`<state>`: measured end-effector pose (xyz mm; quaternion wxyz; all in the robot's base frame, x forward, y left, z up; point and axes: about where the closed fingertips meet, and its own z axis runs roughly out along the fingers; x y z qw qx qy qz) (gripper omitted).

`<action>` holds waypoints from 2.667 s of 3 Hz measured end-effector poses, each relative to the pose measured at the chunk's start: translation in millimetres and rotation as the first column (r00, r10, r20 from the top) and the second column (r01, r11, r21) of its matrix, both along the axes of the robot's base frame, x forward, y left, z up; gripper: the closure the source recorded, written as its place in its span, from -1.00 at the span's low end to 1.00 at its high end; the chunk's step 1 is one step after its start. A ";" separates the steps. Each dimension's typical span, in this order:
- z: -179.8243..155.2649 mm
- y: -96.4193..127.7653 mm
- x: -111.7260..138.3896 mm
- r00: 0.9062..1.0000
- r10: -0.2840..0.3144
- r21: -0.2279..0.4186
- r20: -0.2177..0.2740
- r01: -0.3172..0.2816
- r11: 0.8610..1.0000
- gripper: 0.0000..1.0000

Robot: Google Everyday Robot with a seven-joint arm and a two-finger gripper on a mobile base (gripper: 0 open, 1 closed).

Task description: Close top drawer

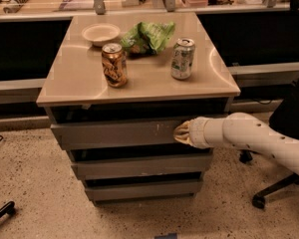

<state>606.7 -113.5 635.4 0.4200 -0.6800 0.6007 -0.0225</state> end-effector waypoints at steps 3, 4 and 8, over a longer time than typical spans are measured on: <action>0.9 17.8 -26.5 0.991 0.055 -0.015 -0.119 -0.057 0.998 1.00; 1.7 26.0 -48.4 0.976 0.089 -0.023 -0.200 -0.095 0.995 1.00; 6.7 -17.3 -86.7 0.947 0.002 -0.196 -0.322 -0.068 0.978 1.00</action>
Offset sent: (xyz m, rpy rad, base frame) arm -0.0075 0.0052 -0.0007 -0.0149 0.0493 0.0242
